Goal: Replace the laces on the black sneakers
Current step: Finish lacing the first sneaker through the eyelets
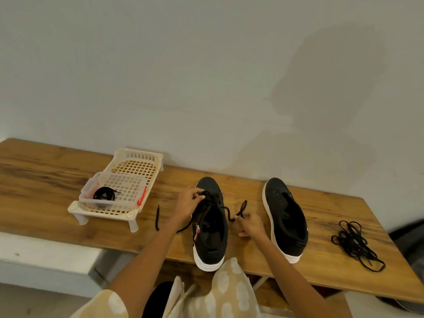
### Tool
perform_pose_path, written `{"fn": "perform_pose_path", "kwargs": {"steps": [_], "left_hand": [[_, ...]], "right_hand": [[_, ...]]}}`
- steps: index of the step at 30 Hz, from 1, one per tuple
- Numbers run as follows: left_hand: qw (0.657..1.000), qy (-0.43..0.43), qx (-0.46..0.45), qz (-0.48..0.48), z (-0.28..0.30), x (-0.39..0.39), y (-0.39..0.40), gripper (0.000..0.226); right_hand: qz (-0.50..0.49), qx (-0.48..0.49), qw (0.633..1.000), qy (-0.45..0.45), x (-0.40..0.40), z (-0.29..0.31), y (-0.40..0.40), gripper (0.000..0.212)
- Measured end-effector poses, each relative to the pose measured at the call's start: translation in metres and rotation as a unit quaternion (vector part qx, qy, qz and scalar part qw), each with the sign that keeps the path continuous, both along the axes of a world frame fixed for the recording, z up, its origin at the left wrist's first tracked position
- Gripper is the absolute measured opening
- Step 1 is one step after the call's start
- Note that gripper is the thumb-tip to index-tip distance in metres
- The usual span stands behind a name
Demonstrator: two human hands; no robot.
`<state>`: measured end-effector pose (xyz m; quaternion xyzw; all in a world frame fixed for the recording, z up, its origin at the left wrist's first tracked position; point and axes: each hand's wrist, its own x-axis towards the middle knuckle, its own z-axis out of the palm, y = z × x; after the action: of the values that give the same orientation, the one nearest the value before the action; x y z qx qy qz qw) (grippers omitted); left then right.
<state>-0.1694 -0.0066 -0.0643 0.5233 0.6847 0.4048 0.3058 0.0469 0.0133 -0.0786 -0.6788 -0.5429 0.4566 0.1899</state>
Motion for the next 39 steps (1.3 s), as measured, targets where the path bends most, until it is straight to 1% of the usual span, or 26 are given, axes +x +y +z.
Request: {"fn": "perform_pose_path", "kwargs": {"steps": [2, 3, 5, 7, 12, 16, 20, 22, 24, 27, 30, 32, 34, 35, 37, 39], "left_hand": [[1.0, -0.022, 0.017, 0.013, -0.001, 0.0, 0.001, 0.011], [0.998, -0.043, 0.027, 0.025, -0.003, 0.0, 0.001, 0.008], [0.992, -0.102, 0.038, 0.06, -0.009, 0.0, -0.001, 0.01], [0.983, -0.153, 0.049, 0.089, -0.013, 0.002, -0.003, 0.012], [0.971, -0.203, 0.061, 0.109, -0.014, 0.009, -0.006, 0.013], [0.969, -0.213, 0.071, 0.106, -0.017, 0.008, -0.005, 0.012], [0.967, -0.217, 0.078, 0.104, -0.022, 0.007, -0.004, 0.011], [0.969, -0.21, 0.073, 0.102, -0.025, 0.006, -0.003, 0.011], [0.977, -0.185, 0.068, 0.087, -0.027, 0.006, -0.002, 0.019], [0.987, -0.129, 0.059, 0.073, -0.025, 0.008, 0.0, 0.026], [0.99, -0.106, 0.055, 0.076, -0.021, 0.01, 0.001, 0.026], [0.99, -0.106, 0.054, 0.082, -0.022, 0.011, 0.002, 0.026], [0.989, -0.11, 0.055, 0.085, -0.023, 0.012, 0.001, 0.027], [0.988, -0.114, 0.058, 0.087, -0.025, 0.012, 0.001, 0.029], [0.985, -0.129, 0.059, 0.093, -0.027, 0.012, 0.001, 0.033], [0.983, -0.14, 0.061, 0.099, -0.028, 0.013, 0.0, 0.034]], "right_hand": [[0.017, 0.055, 0.997, -0.045, -0.001, -0.001, -0.002, 0.036], [0.028, 0.091, 0.993, -0.066, -0.002, 0.0, -0.002, 0.038], [0.054, 0.17, 0.98, -0.084, -0.008, 0.006, 0.0, 0.028], [0.089, 0.214, 0.97, -0.068, -0.018, 0.014, 0.005, 0.021], [0.16, 0.211, 0.963, -0.041, -0.046, 0.03, 0.023, 0.026], [0.194, 0.217, 0.953, -0.082, -0.051, 0.031, 0.036, 0.021], [0.244, 0.24, 0.927, -0.154, -0.055, 0.031, 0.04, 0.016], [0.226, 0.243, 0.932, -0.146, -0.056, 0.029, 0.04, 0.01], [0.183, 0.241, 0.947, -0.109, -0.056, 0.023, 0.038, 0.007], [0.151, 0.25, 0.954, -0.064, -0.051, 0.014, 0.032, 0.011], [0.152, 0.264, 0.952, -0.009, -0.045, 0.007, 0.028, 0.016], [0.168, 0.275, 0.947, 0.006, -0.043, 0.004, 0.029, 0.018], [0.167, 0.278, 0.946, 0.006, -0.043, 0.002, 0.03, 0.01], [0.159, 0.282, 0.946, -0.008, -0.045, 0.003, 0.03, 0.009], [0.119, 0.275, 0.954, -0.026, -0.047, 0.006, 0.028, 0.013], [0.063, 0.259, 0.964, 0.008, -0.049, 0.006, 0.024, 0.016]]}}
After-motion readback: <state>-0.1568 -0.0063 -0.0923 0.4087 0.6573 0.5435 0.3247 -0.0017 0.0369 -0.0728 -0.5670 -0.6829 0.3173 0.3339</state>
